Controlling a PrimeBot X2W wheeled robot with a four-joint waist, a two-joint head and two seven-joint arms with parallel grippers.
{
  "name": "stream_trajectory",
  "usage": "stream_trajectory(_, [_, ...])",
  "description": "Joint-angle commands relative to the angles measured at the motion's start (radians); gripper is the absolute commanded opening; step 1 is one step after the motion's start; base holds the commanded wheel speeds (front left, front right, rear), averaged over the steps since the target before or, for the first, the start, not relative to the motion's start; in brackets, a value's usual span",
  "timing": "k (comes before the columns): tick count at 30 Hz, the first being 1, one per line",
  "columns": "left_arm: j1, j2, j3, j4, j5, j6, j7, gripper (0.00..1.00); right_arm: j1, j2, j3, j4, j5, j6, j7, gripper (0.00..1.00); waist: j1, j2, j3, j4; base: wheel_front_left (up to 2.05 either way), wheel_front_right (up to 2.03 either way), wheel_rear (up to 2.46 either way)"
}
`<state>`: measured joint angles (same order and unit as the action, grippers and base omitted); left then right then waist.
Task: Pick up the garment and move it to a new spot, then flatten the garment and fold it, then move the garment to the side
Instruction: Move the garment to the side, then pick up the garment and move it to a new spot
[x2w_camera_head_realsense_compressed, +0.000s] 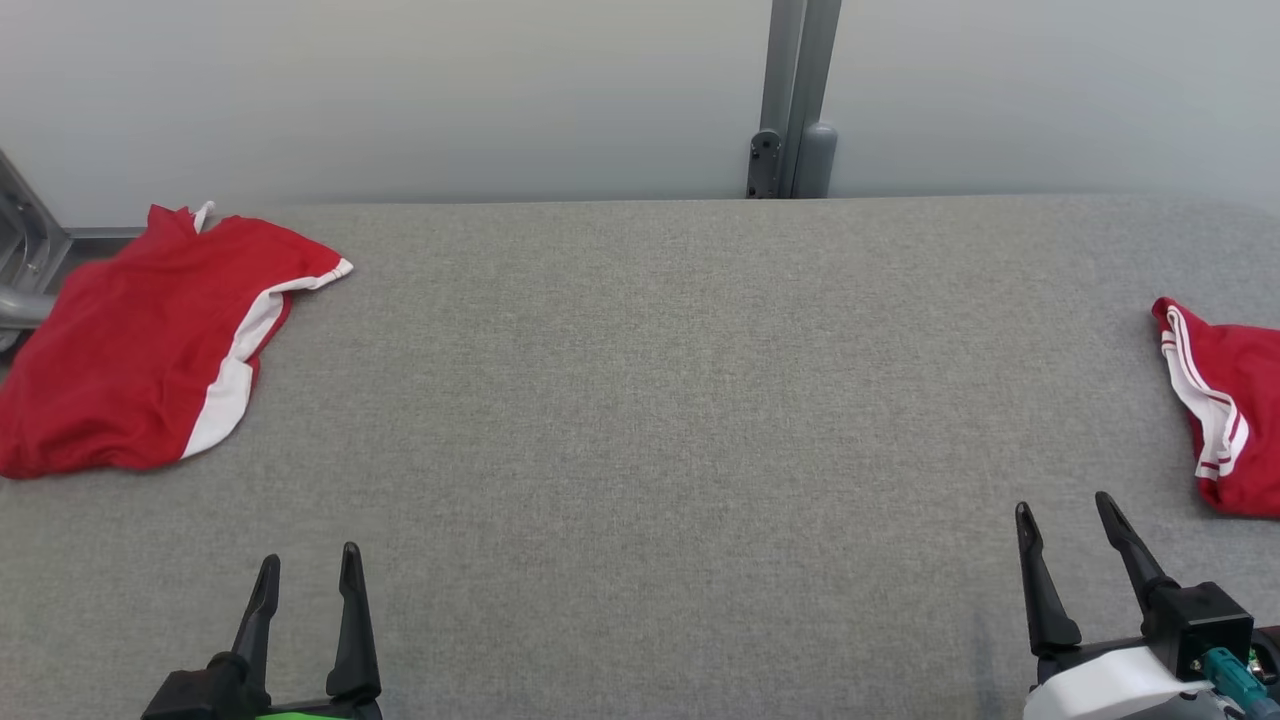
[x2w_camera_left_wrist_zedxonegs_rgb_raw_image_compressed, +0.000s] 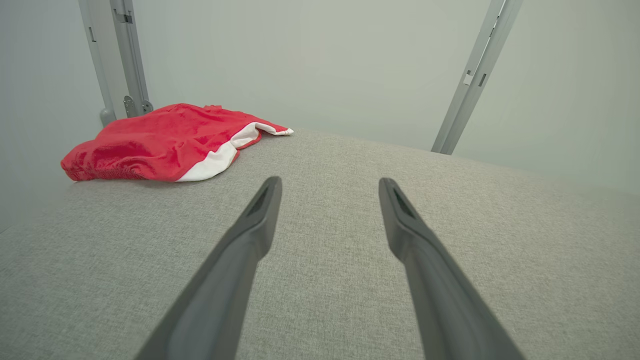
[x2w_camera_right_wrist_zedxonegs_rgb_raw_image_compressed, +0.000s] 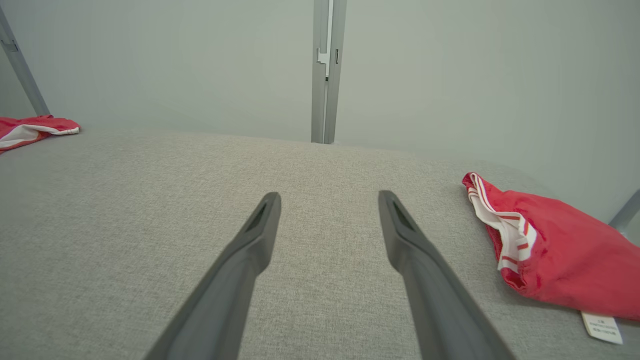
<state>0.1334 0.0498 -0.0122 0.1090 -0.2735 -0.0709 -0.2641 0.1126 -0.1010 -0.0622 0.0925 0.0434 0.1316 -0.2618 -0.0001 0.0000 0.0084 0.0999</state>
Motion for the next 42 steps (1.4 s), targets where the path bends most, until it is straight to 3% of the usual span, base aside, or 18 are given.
stream_trajectory(1, [0.003,0.002,0.005,0.005,0.004,-0.007,0.0,1.0,0.011,0.007,0.004,0.005,-0.006,-0.002,-0.004,1.0,0.0001,0.0,-0.025,0.019,0.0,0.0,0.0])
stream_trajectory(13, [-0.008,0.002,0.001,0.008,-0.013,-0.015,0.0,1.0,0.006,0.032,0.006,0.002,-0.015,-0.002,-0.004,1.0,0.0001,0.0,-0.023,0.022,0.0,0.0,0.0])
stream_trajectory(30, [0.026,0.002,-0.048,0.01,-0.026,0.008,0.0,1.0,0.0,0.019,0.1,0.02,0.033,-0.002,-0.004,1.0,0.0001,0.0,-0.047,0.382,0.0,0.0,0.0])
stream_trajectory(37, [-0.06,0.001,-0.083,0.022,-0.077,-0.001,0.0,1.0,-0.049,-0.028,0.121,0.01,0.033,-0.002,-0.004,1.0,0.0001,0.0,0.058,0.403,0.0,0.0,0.0])
stream_trajectory(42, [-0.218,0.001,-0.103,0.061,-0.15,-0.015,0.0,1.0,-0.108,-0.108,0.115,-0.02,0.014,-0.002,-0.004,1.0,0.0001,0.0,0.232,0.375,0.0,0.0,0.0])
